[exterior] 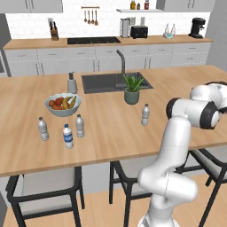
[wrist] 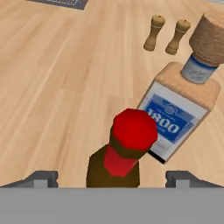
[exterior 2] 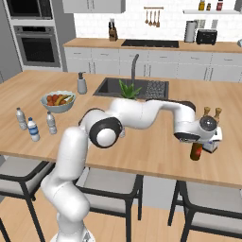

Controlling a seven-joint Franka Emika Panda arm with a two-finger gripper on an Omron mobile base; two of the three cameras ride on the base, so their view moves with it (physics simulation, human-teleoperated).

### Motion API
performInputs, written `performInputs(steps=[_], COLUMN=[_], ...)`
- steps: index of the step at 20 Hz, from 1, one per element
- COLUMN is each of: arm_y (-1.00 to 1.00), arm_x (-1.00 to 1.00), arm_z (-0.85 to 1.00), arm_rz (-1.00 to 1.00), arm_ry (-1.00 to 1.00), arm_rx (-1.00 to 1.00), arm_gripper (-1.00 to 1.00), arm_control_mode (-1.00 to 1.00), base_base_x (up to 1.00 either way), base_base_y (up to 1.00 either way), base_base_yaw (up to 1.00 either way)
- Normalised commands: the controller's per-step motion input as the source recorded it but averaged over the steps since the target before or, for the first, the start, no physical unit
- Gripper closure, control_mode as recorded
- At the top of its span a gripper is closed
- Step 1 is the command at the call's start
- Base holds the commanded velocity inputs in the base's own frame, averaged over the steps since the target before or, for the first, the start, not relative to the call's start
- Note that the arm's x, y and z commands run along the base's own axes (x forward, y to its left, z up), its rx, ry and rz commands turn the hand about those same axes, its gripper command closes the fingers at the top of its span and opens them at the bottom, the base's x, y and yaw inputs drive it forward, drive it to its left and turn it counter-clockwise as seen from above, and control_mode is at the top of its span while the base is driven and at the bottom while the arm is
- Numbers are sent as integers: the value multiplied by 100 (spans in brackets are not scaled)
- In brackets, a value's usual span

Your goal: Move the plastic bottles in the middle to the plastics group, and the glass bottles in the middle to the glass group.

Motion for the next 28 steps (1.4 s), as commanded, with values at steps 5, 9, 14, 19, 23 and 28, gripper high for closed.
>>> performInputs(steps=[5, 9, 14, 19, 23, 28], arm_y=[5, 5, 39, 95, 100, 100], arm_x=[-6, -4, -1, 0, 0, 0], arm_z=[93, 79, 12, 0, 0, 0], arm_rz=[0, 0, 0, 0, 0, 0], arm_ry=[0, 0, 0, 1, 6, 12], arm_rx=[0, 0, 0, 0, 0, 0], arm_gripper=[-100, -100, -100, -100, -100, -100], arm_control_mode=[-100, -100, -100, -100, -100, -100], base_base_x=[0, 0, 0, 0, 0, 0], base_base_y=[0, 0, 0, 0, 0, 0], base_base_yaw=[0, 0, 0, 0, 0, 0])
